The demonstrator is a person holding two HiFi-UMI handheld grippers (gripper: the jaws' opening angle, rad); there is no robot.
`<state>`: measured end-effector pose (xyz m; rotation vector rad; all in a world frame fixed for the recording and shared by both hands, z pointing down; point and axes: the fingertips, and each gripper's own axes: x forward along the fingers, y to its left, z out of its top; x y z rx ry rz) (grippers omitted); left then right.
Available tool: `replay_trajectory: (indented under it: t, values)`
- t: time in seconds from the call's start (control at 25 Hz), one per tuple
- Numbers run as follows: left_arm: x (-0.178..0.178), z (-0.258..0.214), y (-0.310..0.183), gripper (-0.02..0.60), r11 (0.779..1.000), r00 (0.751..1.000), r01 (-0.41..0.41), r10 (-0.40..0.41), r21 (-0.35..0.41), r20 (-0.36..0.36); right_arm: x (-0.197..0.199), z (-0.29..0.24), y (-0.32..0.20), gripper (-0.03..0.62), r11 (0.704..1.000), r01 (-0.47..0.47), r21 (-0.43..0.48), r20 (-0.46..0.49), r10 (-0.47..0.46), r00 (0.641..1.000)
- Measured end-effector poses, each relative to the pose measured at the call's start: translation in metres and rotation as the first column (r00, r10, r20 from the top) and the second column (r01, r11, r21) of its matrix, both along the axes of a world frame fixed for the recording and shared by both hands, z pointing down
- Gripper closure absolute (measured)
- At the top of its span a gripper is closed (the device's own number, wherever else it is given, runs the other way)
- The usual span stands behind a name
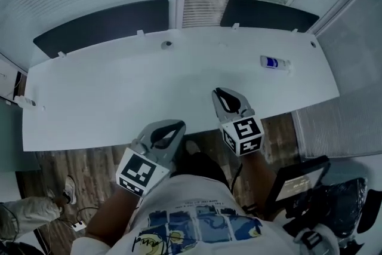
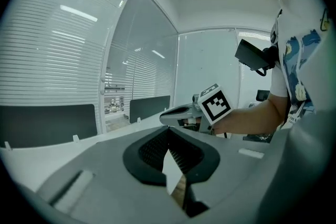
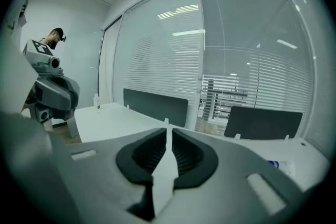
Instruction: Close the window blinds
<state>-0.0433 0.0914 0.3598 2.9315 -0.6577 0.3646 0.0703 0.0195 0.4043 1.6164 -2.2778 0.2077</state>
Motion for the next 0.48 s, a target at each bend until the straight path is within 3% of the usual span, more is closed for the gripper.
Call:
replay_trajectory:
  t: [0.48]
  values:
    - [0.026, -0.017, -0.084, 0.578, 0.993, 0.992, 0.122, -0.122, -0.008, -0.014, 0.042, -0.015, -0.171, 0.545, 0.999, 0.01, 0.044, 0.04, -0.011, 0.999]
